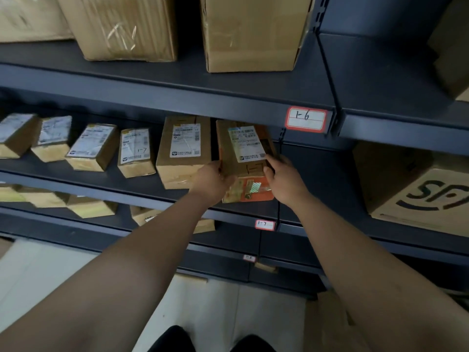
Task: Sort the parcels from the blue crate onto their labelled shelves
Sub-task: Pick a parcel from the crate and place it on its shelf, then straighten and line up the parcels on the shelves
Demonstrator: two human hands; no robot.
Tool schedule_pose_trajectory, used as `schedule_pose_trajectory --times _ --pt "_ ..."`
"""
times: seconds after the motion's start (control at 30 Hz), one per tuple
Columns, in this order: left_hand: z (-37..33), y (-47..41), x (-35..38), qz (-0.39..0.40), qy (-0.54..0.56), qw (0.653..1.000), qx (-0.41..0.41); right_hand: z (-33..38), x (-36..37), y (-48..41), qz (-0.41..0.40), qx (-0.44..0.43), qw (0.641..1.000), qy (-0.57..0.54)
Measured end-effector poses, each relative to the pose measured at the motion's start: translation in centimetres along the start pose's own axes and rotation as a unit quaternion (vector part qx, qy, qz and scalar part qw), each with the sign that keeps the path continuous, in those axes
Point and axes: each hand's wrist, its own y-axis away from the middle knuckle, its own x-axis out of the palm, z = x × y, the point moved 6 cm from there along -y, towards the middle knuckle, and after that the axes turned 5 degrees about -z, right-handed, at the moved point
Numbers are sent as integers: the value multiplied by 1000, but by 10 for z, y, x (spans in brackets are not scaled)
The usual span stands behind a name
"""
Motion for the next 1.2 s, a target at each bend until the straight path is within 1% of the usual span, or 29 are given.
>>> schedule_pose_trajectory --times 0.07,0.13,0.27,0.4,0.63,0.83,1.03,1.2 --pt "-7 8 -7 -16 -44 999 9 8 -6 7 -32 -32 999 22" --pt "-15 19 -19 -30 -100 994 28 18 -10 16 -43 -63 996 52" --pt "-28 44 -50 -48 -225 971 64 51 -14 35 -28 -127 987 96" --pt "-25 67 -92 -70 -291 952 64 99 -16 49 -15 -177 980 95" --pt "12 113 -201 -141 -326 934 27 221 4 67 23 -296 951 88" --pt "72 149 -312 -204 -326 923 -12 354 31 86 30 -381 922 63" --pt "128 171 -432 -242 -340 908 -23 494 54 94 3 -426 903 49" --pt "165 178 -527 -254 -356 899 -16 591 68 92 -26 -424 904 49"
